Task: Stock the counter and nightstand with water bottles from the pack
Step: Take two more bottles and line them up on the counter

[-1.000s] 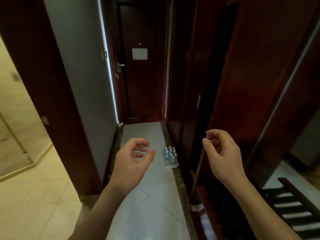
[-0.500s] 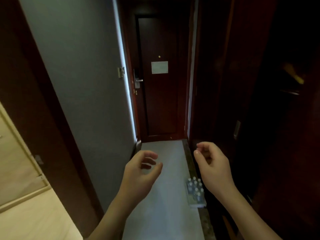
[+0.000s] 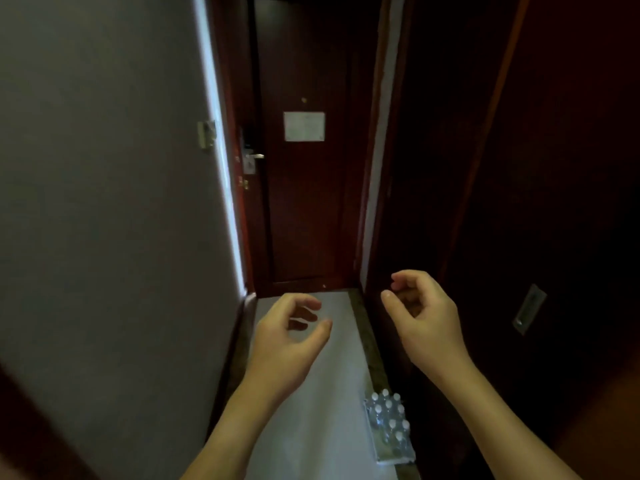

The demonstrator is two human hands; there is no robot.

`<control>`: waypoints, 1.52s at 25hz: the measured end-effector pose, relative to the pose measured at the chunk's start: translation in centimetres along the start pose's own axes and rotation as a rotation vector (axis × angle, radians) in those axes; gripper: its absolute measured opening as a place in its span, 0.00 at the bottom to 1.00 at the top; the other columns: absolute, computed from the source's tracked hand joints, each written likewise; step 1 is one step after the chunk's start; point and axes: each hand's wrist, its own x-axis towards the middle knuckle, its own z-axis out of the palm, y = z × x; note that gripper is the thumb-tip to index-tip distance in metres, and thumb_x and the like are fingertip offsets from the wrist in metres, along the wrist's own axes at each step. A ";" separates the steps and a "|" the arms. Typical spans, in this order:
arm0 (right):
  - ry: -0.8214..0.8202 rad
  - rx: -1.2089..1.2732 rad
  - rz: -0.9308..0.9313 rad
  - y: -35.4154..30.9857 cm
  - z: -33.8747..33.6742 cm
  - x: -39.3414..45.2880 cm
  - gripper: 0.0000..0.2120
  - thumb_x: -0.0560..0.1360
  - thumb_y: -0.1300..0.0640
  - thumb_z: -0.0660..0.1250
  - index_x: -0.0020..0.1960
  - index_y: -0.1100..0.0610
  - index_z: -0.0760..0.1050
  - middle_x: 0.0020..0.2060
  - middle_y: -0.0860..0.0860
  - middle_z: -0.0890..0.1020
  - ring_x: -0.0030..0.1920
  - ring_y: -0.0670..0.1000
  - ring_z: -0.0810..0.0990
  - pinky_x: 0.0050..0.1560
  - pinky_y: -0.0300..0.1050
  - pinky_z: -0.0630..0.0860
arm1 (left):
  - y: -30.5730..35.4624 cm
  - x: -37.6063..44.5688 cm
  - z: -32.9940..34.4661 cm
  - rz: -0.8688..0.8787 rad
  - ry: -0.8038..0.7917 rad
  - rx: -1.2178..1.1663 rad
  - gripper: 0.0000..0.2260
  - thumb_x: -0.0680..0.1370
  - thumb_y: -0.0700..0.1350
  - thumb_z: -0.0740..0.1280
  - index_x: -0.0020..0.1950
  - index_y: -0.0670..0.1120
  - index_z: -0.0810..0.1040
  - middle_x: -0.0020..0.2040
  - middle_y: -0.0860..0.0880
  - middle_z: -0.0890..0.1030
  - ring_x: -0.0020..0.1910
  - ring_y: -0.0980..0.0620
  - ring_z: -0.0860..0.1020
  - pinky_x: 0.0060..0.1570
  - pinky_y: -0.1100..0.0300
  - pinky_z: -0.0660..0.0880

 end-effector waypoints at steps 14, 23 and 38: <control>0.341 -0.106 0.271 18.9 0.6 18.6 0.14 0.73 0.58 0.74 0.54 0.44 0.76 0.49 0.48 0.81 0.40 0.45 0.79 0.40 0.37 0.75 | -13.1 26.1 21.0 0.125 -0.461 -0.203 0.10 0.70 0.50 0.70 0.50 0.50 0.80 0.47 0.53 0.82 0.47 0.52 0.82 0.47 0.59 0.79; 0.338 -0.181 0.540 39.9 5.3 21.7 0.12 0.71 0.58 0.72 0.49 0.43 0.76 0.43 0.48 0.82 0.44 0.46 0.82 0.46 0.45 0.80 | -31.0 30.5 34.2 -0.001 -0.569 -0.142 0.10 0.72 0.51 0.68 0.52 0.56 0.76 0.47 0.63 0.80 0.48 0.57 0.81 0.49 0.64 0.78; 0.518 -0.265 1.210 100.6 26.4 -11.1 0.17 0.72 0.56 0.75 0.56 0.46 0.73 0.55 0.46 0.79 0.55 0.49 0.79 0.49 0.44 0.78 | -93.6 -0.3 56.9 -0.220 -0.819 0.115 0.23 0.69 0.55 0.70 0.60 0.47 0.78 0.54 0.51 0.82 0.53 0.55 0.79 0.53 0.71 0.72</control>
